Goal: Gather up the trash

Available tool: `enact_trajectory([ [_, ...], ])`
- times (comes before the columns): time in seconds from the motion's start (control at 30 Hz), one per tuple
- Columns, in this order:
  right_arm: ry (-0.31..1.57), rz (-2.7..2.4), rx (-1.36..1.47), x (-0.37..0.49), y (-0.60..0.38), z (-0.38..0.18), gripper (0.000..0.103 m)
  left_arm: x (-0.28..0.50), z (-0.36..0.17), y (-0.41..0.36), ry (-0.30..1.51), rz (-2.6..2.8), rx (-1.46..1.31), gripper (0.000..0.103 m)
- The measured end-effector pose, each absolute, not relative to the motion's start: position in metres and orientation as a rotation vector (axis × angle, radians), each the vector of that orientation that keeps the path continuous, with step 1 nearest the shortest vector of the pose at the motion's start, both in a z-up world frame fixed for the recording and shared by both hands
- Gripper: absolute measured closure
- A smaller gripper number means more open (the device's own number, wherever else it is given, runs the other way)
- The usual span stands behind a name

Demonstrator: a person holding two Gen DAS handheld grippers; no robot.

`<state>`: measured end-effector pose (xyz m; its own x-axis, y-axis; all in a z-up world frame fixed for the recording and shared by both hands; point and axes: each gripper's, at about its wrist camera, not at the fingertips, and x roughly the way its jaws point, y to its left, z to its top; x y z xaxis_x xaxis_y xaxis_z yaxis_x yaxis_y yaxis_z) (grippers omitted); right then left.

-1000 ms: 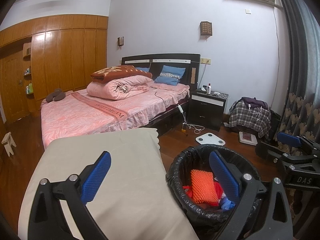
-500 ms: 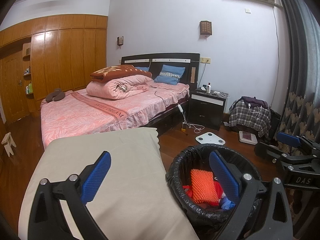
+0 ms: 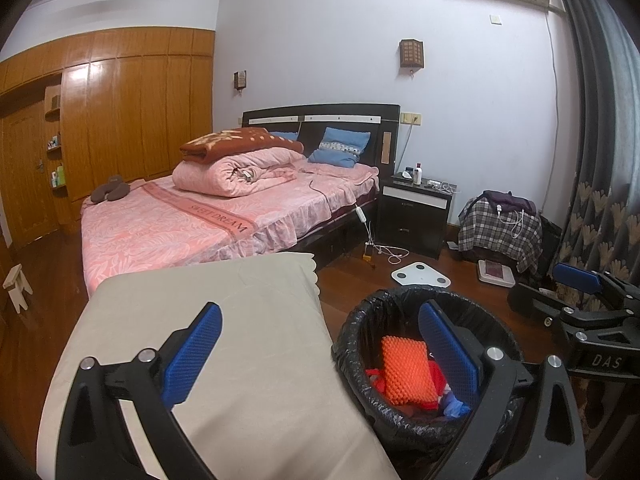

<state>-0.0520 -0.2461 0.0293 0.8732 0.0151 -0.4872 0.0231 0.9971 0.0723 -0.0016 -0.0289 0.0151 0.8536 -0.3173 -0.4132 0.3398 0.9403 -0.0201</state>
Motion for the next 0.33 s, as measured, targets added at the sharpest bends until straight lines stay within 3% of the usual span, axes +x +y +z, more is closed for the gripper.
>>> enact_trajectory([
  [0.33, 0.514, -0.003, 0.078, -0.0511, -0.2428, 0.0244, 0.005, -0.0025, 0.0103, -0.0269, 0.430, -0.346, 0.056, 0.006],
])
